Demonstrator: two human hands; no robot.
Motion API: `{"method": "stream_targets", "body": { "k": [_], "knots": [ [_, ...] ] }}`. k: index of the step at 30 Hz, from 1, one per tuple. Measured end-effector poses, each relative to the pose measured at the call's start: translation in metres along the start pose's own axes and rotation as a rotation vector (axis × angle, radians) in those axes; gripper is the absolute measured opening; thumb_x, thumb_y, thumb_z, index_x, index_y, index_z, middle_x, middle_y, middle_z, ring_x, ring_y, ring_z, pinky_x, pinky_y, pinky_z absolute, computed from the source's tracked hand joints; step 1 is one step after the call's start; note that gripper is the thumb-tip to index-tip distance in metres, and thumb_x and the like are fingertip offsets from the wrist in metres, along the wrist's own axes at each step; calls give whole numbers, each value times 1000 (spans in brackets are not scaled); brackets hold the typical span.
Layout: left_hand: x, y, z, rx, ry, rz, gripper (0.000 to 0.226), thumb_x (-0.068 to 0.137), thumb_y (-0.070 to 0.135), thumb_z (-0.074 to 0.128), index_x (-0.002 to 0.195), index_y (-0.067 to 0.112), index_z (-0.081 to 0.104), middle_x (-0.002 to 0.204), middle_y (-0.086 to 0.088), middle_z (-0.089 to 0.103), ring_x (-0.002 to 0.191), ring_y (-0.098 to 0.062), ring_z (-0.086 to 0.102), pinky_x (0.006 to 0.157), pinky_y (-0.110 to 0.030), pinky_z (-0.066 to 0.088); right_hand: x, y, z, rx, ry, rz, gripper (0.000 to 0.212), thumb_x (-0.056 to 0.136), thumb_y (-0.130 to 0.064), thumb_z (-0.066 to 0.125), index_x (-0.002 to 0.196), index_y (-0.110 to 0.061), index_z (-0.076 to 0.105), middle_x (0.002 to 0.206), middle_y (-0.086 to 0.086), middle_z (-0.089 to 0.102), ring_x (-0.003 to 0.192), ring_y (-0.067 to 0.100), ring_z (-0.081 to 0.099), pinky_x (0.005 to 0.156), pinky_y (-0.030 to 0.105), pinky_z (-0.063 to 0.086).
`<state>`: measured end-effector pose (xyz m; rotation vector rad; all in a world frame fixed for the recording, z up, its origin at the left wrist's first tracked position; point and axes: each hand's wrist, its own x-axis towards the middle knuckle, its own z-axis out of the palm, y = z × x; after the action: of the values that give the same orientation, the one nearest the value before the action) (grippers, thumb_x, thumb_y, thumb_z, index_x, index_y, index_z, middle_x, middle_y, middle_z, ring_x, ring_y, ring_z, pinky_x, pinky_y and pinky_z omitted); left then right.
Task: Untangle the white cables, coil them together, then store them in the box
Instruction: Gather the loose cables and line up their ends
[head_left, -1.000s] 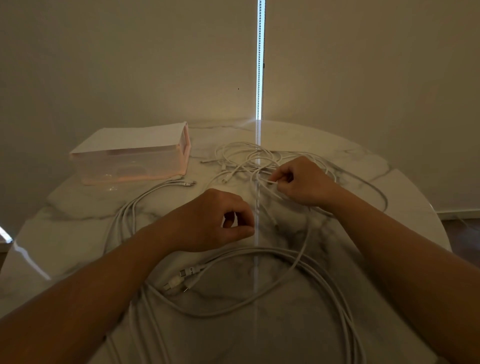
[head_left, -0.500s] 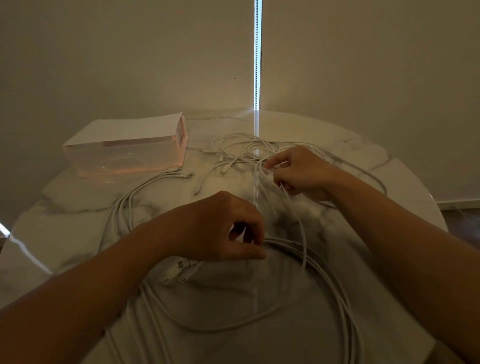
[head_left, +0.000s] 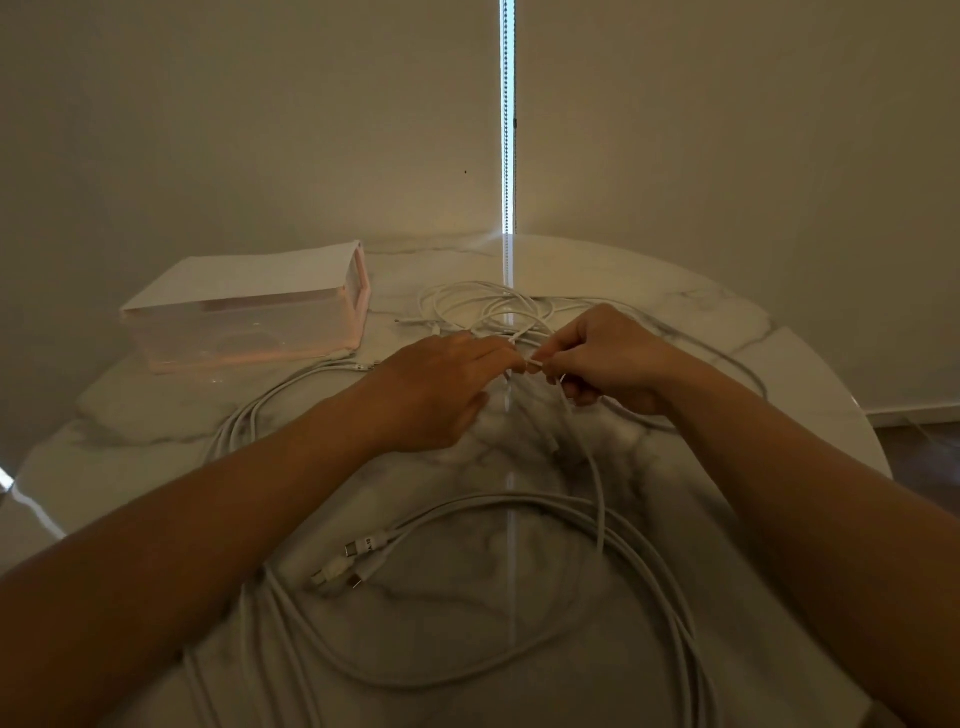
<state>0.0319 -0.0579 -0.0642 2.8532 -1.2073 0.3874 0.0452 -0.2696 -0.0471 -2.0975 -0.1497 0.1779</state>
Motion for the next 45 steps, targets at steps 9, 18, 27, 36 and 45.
{"method": "stream_targets", "body": {
  "k": [9, 18, 27, 36, 45],
  "knots": [
    [-1, -22, 7, 315, -75, 84, 47, 82, 19, 57, 128, 32, 57, 130, 8, 58, 103, -19, 55, 75, -31, 44, -6, -3, -18, -80, 138, -54, 18, 83, -5, 65, 78, 12, 69, 60, 13, 56, 47, 16, 42, 42, 24, 34],
    [-5, -25, -2, 337, -161, -96, 47, 89, 24, 50, 135, 32, 49, 139, 15, 48, 114, -17, 47, 82, -32, 36, -21, -3, -38, -216, -97, -165, 10, 83, -1, 62, 80, 4, 70, 52, 5, 55, 47, 14, 47, 44, 23, 36],
    [-7, -32, 1, 197, -187, -98, 44, 92, 21, 46, 134, 26, 53, 138, 9, 50, 114, -19, 48, 87, -37, 45, -3, -7, -18, -551, 0, -382, 56, 94, -47, 57, 53, -10, 69, 35, -6, 48, 34, 5, 46, 44, 9, 34],
    [-11, -33, 0, 46, -165, -111, 50, 89, 30, 27, 130, 31, 57, 134, 11, 54, 114, -18, 50, 87, -41, 48, 19, -10, 13, -922, 67, -267, 33, 85, -37, 66, 65, -23, 43, 79, 3, 56, 73, 22, 53, 74, 37, 53],
    [-4, -37, 0, 135, -160, -144, 40, 93, 22, 45, 130, 32, 58, 139, 19, 51, 117, -15, 49, 88, -36, 45, -15, -21, -19, -329, -340, -71, 22, 83, -18, 74, 63, -12, 67, 51, 3, 55, 43, 16, 44, 47, 25, 39]
  ]
}}
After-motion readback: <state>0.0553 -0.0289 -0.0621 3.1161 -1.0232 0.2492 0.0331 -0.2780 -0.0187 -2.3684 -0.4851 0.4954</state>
